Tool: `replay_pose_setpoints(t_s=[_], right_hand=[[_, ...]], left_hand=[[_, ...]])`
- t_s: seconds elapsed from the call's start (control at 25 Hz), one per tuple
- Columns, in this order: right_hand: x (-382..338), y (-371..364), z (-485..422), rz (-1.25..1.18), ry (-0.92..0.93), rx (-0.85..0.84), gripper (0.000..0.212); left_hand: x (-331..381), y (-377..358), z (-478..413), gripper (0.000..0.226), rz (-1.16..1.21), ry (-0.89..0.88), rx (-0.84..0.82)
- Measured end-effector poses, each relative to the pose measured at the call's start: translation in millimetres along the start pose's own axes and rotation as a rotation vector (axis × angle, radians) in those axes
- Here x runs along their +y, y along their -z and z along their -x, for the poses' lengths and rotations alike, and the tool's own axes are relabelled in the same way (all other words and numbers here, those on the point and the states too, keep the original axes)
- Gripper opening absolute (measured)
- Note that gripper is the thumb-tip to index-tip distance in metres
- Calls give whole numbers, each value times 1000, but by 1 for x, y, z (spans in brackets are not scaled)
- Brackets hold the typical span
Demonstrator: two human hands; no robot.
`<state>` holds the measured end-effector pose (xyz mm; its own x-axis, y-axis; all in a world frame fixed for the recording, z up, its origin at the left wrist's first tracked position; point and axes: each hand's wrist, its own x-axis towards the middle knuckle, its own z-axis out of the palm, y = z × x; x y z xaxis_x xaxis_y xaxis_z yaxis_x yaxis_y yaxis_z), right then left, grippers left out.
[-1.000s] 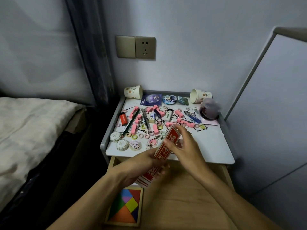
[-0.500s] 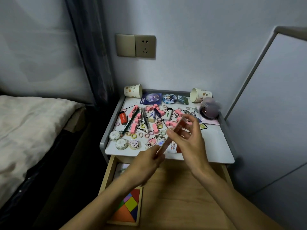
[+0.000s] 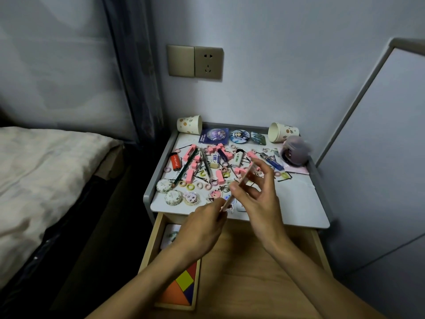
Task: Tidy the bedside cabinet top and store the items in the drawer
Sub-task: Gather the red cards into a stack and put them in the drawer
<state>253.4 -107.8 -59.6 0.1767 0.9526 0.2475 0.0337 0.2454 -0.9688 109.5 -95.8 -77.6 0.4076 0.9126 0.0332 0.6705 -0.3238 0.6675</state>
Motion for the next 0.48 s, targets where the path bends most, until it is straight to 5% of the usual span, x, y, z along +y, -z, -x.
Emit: replay_pose_setpoints(t_s=[0.2, 0.36, 0.48], right_hand=[[0, -4, 3, -26, -6, 26, 61], [-1, -4, 5, 9, 7, 66, 61], [-3, -9, 5, 65, -3, 87, 65]], left_hand=[[-5, 0, 0, 26, -16, -10, 17], [-3, 5, 4, 29, -357, -183, 377], [3, 16, 6, 26, -421, -272, 458]])
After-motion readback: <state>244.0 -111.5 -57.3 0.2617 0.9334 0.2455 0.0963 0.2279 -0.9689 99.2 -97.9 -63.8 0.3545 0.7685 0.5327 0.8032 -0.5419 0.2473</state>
